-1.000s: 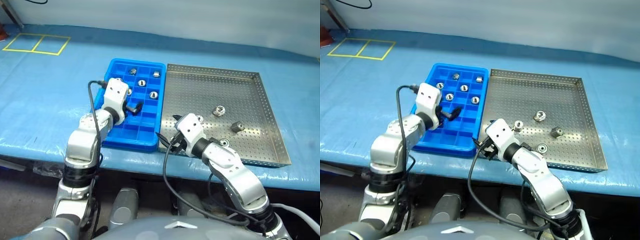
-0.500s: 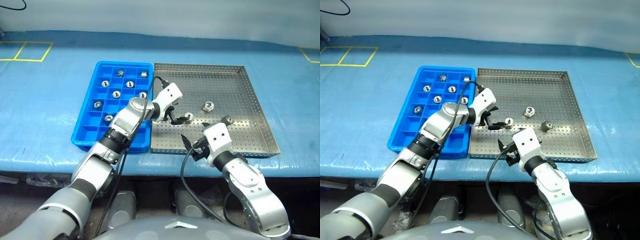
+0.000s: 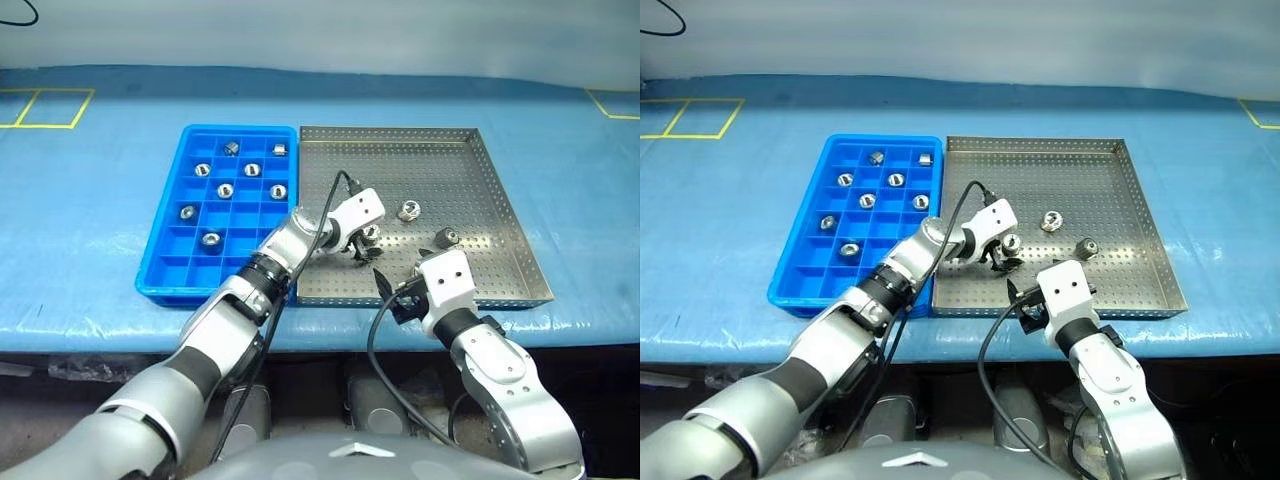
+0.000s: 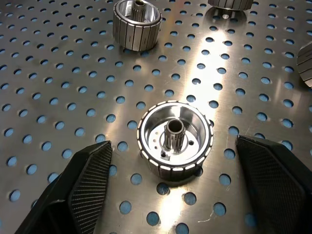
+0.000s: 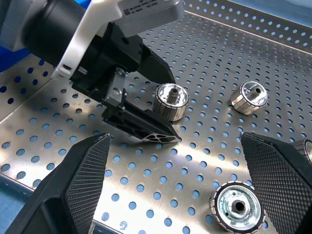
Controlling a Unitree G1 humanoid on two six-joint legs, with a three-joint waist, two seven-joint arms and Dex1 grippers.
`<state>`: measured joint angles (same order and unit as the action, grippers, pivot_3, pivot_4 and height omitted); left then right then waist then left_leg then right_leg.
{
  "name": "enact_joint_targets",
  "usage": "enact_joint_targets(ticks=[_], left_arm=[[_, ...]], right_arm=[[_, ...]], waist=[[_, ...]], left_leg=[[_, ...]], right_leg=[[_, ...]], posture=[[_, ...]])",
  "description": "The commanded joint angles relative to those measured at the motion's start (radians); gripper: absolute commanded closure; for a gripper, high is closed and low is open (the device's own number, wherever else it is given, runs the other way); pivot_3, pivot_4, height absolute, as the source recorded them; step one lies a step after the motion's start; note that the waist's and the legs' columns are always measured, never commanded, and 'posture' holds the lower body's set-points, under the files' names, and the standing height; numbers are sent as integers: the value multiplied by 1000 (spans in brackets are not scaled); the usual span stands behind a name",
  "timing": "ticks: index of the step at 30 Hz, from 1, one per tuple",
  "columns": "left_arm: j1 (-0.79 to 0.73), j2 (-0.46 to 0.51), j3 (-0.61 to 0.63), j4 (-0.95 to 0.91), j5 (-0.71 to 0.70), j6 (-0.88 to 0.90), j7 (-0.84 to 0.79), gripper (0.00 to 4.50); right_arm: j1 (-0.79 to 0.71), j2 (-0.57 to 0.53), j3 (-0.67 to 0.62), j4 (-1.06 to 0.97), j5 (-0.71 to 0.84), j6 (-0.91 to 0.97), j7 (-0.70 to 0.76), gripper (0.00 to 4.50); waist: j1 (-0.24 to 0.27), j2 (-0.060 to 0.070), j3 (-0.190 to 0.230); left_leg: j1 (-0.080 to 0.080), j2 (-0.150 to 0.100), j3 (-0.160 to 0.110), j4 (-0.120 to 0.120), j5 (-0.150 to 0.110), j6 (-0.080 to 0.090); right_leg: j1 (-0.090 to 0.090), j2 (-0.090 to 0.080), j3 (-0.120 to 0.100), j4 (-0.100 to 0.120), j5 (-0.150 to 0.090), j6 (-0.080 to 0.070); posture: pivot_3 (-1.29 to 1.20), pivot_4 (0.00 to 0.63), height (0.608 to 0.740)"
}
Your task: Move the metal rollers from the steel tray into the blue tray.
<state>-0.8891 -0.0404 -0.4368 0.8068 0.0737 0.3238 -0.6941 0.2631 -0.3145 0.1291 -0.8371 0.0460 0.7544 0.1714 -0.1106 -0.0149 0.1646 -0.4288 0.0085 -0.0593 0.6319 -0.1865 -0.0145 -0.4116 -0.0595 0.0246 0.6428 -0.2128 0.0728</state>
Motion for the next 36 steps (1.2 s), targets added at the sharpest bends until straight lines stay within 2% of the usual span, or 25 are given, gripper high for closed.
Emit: enact_joint_targets(ticks=[1, 6, 16, 25, 29, 36], left_arm=[[-14, -9, 16, 1, 16, -19, 2, 1167], [14, 21, 52, -101, 2, 2, 0, 2772], [193, 169, 227, -637, -75, 231, 71, 2774], [464, 329, 377, -1092, -78, 435, 180, 2774], [579, 345, 456, -1251, -82, 541, 245, 2774], [755, 319, 531, -1488, -104, 713, 342, 2774]], right_arm=[[-7, 4, -7, -36, -7, -10, -7, 0], [-19, 4, 3, -30, -7, -8, -3, 0], [-136, -9, 75, 34, 12, -7, 59, 0], [-287, 6, 178, 150, 33, -37, 141, 0], [-359, 21, 221, 205, 43, -60, 185, 0], [-443, 59, 288, 310, 62, -122, 258, 0]], waist=[[-2, 0, 0], [-12, 0, 0], [-4, 1, 0], [62, 0, 0], [102, 0, 0], [136, 0, 1]], left_leg=[[0, 0, 0, 0, 0, 0], [0, 0, 0, 0, 0, 0], [1, 1, 0, -1, 0, 0], [2, 1, -1, -2, 0, 0], [2, 1, -3, -2, 0, 0], [2, 1, -3, -2, 0, -1]], right_leg=[[0, 0, 0, 0, 0, 0], [0, 0, 0, 0, 0, 0], [-1, 0, 0, 1, 0, 1], [0, 1, 0, 2, 1, 1], [1, 1, -2, 1, 0, 0], [2, 0, -3, 1, 0, -1]], posture=[[-234, 150, 740], [-209, 150, 740], [-77, 150, 740], [65, 150, 740], [125, 150, 740], [223, 150, 740]])
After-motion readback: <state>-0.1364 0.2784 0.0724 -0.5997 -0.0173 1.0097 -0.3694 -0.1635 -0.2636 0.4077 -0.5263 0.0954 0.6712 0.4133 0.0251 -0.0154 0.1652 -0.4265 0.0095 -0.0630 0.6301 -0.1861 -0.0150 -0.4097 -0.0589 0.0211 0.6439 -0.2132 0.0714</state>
